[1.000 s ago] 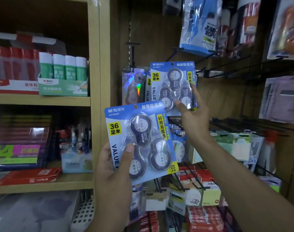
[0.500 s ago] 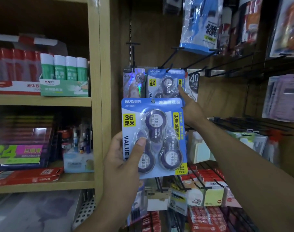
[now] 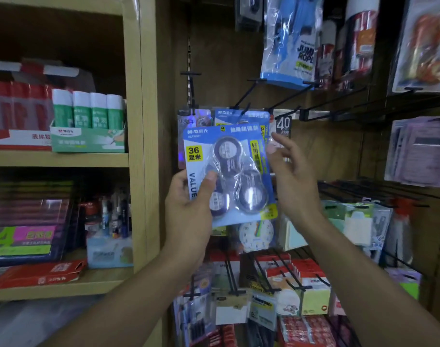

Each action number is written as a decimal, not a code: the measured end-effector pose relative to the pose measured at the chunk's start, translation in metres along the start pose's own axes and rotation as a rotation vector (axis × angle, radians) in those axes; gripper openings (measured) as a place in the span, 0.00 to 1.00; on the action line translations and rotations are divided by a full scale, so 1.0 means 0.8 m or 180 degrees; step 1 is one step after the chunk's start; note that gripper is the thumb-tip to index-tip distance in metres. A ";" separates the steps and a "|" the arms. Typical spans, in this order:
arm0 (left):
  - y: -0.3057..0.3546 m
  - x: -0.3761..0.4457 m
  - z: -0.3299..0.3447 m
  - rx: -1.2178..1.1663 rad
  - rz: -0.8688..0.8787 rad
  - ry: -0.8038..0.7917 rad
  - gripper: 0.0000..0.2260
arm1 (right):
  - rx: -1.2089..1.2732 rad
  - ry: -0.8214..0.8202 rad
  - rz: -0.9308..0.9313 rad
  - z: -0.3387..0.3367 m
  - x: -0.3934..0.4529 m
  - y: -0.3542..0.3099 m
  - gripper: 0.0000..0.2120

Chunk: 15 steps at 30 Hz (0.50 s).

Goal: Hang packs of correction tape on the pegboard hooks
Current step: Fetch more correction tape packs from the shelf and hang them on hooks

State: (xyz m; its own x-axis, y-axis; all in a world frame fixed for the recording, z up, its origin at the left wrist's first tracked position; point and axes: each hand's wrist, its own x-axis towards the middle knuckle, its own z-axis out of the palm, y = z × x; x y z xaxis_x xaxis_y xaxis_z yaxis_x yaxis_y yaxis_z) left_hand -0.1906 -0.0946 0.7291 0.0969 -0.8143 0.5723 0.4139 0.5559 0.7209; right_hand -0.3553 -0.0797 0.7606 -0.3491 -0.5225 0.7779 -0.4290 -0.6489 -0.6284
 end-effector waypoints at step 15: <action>-0.022 0.111 0.051 0.2146 0.0834 -0.0658 0.37 | -0.0713 -0.0327 0.0001 0.001 0.043 0.038 0.36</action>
State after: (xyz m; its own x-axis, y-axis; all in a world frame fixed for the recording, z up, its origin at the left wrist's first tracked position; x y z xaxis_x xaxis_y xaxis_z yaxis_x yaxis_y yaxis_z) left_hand -0.2265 -0.1695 0.7831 -0.0834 -0.6302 0.7719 -0.2498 0.7631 0.5960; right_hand -0.3796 -0.1175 0.7680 -0.2676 -0.5838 0.7666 -0.6069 -0.5158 -0.6047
